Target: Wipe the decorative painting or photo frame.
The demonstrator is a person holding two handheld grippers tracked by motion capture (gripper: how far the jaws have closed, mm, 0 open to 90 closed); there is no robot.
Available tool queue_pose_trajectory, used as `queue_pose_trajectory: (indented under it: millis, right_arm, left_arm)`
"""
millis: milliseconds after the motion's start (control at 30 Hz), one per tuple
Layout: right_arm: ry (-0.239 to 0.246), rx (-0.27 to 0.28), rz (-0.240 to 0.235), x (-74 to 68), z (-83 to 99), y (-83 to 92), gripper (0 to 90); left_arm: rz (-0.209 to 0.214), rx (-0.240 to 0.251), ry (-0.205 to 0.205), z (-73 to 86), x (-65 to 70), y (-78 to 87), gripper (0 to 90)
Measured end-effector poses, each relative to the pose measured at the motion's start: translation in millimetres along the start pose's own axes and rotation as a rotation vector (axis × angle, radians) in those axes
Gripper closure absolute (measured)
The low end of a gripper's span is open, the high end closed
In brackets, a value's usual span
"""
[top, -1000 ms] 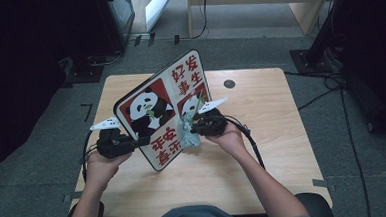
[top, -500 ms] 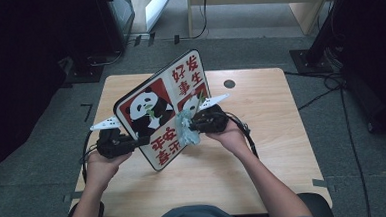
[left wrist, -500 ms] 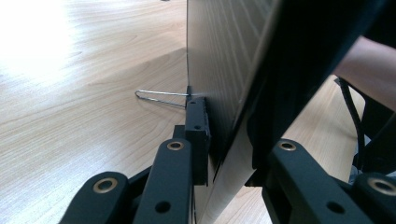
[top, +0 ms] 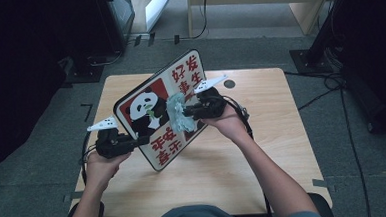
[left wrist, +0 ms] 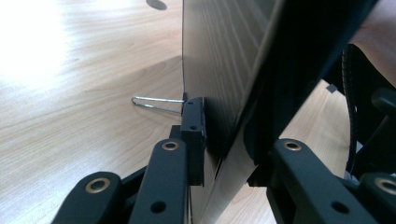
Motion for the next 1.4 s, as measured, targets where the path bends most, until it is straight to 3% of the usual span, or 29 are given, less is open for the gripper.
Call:
queue_pose_trajectory:
  millis: [967,1067,1400]
  right_arm:
    - [0.101,0.026,0.045,-30.7,-86.2,38.7,84.6]
    - [0.108,0.01,0.069,-30.6,-89.2,35.9,84.6]
    - [0.1,0.005,0.064,-28.0,-87.6,29.8,84.5]
  left_arm:
    - [-0.021,0.014,0.005,-1.8,0.3,7.2,77.5]
    - [-0.024,0.015,0.0,-1.7,-0.1,7.6,78.0]
    - [-0.026,0.012,-0.004,-1.6,0.0,7.6,78.1]
Point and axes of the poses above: each handheld gripper's, and its own axes: y roughly backward along the jaws, z roughly out of its underside, x roughly to its right, the point moved 3 cm from there along -y, roughly forward along the jaws, and after that the axes turned 12 degrees about -x, right-handed, at the moved point
